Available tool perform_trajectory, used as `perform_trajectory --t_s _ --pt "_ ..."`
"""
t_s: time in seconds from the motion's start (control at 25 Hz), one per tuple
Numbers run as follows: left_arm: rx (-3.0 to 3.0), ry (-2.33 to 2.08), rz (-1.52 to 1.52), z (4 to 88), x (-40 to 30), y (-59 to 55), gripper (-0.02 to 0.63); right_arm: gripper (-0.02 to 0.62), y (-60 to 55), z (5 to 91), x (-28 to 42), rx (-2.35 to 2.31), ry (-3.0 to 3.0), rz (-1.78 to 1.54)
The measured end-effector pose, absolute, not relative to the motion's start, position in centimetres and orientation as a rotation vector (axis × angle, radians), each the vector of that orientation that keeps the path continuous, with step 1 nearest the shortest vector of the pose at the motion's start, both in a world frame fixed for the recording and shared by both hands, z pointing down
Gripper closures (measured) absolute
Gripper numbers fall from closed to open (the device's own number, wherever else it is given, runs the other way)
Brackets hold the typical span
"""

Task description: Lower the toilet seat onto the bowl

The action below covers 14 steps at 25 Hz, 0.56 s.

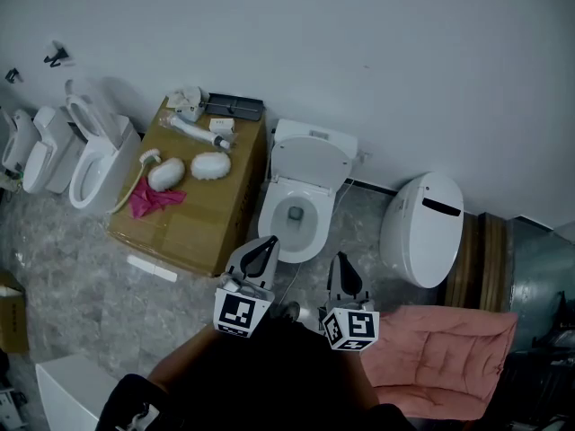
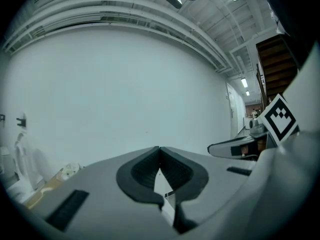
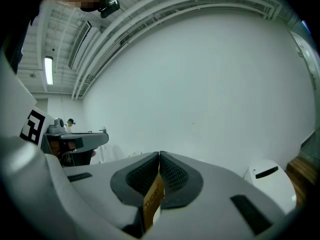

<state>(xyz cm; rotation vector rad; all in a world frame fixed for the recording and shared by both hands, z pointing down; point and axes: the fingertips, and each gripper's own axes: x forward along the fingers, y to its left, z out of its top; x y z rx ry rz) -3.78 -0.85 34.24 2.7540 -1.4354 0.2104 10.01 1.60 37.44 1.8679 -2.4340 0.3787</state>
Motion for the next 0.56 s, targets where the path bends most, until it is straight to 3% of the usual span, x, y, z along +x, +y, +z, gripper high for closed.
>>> perform_trajectory --t_s 0.56 --pt "2.749 -1.432 0.209 34.6 -3.86 -1.09 0.597 0.566 1.17 37.1 9.14 1.828 -2.476 0.356"
